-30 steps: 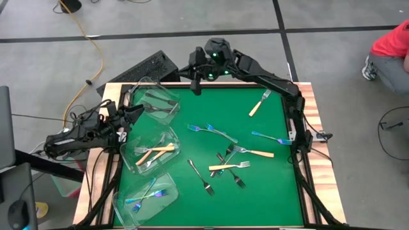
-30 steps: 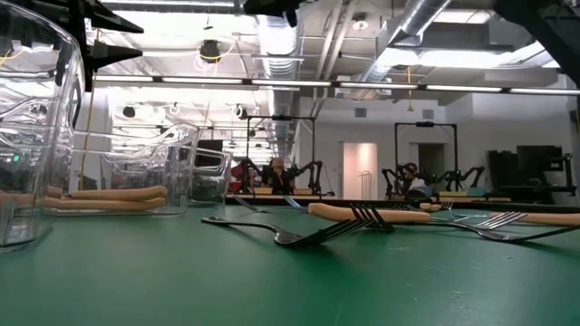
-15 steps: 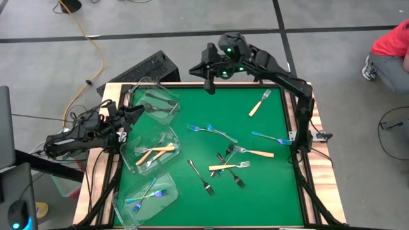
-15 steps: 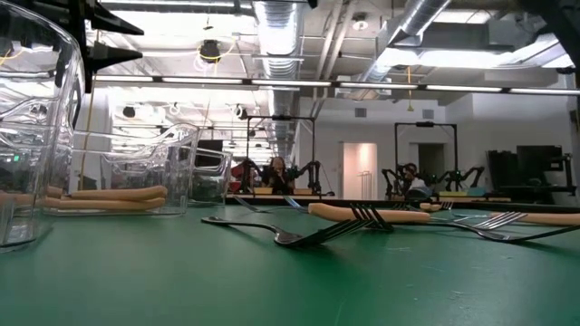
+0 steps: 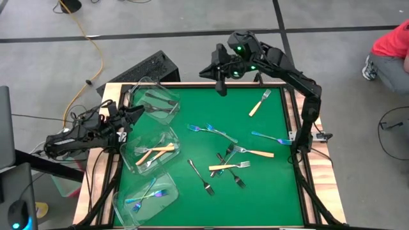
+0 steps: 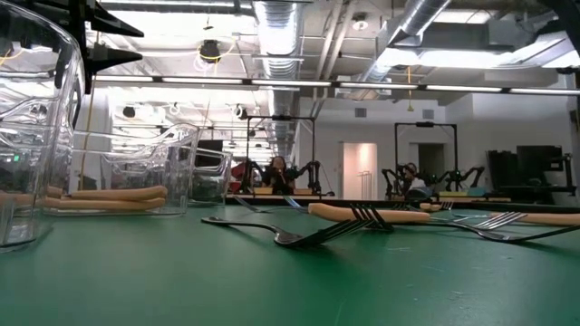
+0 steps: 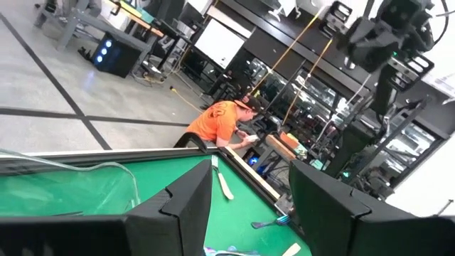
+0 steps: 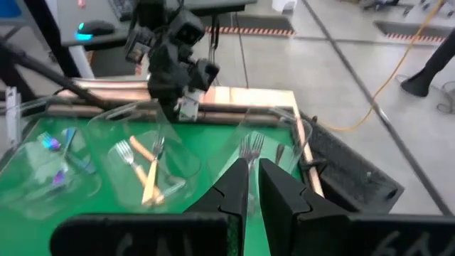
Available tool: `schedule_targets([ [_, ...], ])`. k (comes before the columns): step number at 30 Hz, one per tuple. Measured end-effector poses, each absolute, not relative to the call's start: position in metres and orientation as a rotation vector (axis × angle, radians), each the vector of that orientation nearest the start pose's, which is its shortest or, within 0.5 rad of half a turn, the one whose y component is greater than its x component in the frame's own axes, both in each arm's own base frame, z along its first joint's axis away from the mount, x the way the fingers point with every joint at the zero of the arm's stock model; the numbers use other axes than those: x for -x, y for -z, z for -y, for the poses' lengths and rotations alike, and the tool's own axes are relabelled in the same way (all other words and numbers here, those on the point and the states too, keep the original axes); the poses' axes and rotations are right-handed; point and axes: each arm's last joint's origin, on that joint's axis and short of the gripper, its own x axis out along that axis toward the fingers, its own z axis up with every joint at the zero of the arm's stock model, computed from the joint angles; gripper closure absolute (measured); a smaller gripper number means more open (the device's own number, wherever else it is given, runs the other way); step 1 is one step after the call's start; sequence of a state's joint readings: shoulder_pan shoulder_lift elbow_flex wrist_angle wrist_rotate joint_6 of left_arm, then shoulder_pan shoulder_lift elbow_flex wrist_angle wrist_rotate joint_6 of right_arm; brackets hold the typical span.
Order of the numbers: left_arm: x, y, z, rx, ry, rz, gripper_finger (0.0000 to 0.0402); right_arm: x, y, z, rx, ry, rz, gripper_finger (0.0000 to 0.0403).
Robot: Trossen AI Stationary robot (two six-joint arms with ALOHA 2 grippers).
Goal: Sort silverware by color (type)
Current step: Put the black fork into the top transparent bin
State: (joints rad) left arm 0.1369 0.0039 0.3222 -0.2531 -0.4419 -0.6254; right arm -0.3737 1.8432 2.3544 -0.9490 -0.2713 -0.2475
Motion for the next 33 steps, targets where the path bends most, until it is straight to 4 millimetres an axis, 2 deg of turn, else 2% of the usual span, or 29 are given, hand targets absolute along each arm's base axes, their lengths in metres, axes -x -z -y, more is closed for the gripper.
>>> schedule_targets([
  [10, -0.061, -0.244, -0.021, 0.617, -0.556, 0.250, 0.0230, -0.310, -0.501, 0.110, 0.119, 0.007, -0.476, 0.0346],
  [22, -0.061, -0.244, -0.021, 0.617, -0.557, 0.250, 0.0230, -0.252, -0.508, 0.091, 0.099, 0.000, -0.553, 0.0346],
  [26, -0.061, -0.244, -0.021, 0.617, -0.557, 0.250, 0.0230, -0.234, -0.503, 0.082, 0.079, 0.005, -0.532, 0.0346],
  [33, -0.061, -0.244, -0.022, 0.616, -0.573, 0.255, 0.0230, -0.211, -0.475, 0.070, 0.020, 0.007, -0.451, 0.0346],
])
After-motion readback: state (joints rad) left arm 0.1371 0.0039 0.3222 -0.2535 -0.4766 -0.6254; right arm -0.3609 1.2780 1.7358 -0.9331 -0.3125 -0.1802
